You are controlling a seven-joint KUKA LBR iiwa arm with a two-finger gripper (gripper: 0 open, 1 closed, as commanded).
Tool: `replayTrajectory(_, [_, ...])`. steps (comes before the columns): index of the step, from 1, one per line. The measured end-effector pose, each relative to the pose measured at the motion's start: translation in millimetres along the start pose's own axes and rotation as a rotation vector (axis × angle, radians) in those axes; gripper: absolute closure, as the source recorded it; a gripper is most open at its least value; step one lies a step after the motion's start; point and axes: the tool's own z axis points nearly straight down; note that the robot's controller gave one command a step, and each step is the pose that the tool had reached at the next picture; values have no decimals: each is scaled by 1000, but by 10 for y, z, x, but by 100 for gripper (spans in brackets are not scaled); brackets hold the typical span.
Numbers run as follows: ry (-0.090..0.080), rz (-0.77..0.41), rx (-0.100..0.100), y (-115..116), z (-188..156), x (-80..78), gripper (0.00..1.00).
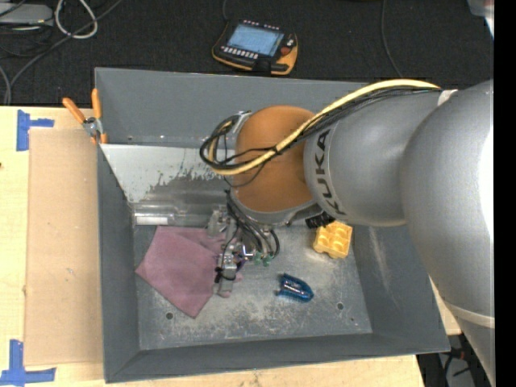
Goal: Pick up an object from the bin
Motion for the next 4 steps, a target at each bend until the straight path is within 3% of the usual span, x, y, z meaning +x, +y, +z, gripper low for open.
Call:
replayTrajectory(1, [-13, -142, 0, 231, 111, -54, 0])
replayTrajectory(2, [0, 41, 2, -176, 283, 76, 0])
replayTrajectory(3, [-8, -17, -2, 113, 710, -6, 0])
replayTrajectory(4, [-9, -158, -1, -493, 684, 75, 100])
